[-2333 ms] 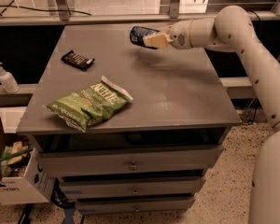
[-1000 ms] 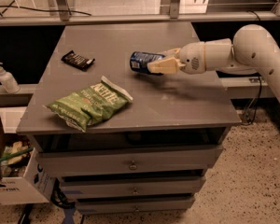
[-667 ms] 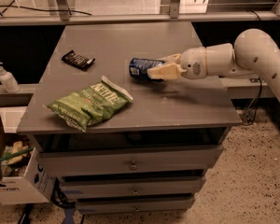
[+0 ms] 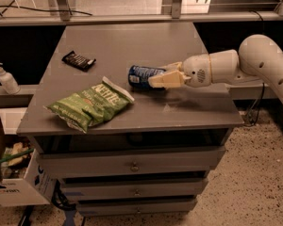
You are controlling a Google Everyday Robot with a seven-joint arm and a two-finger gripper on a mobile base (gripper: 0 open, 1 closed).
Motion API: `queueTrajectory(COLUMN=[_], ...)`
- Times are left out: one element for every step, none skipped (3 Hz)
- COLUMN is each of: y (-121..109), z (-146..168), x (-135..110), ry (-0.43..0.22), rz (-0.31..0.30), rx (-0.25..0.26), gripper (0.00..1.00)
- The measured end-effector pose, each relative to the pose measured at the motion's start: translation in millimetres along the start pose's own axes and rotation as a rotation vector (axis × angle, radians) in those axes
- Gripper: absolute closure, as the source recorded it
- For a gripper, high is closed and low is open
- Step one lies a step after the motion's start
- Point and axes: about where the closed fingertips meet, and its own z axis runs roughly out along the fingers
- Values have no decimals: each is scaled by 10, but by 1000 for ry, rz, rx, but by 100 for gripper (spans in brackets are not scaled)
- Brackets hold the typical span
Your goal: Move pepsi can near green jalapeno chip bag
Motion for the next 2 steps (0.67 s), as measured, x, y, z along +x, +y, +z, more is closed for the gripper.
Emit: queueTrajectory(y=[139,266], z=[-3,3], x=[26,40], ry=[-8,-10], rz=[29,46], rx=[-37,-72], gripper=[100,100])
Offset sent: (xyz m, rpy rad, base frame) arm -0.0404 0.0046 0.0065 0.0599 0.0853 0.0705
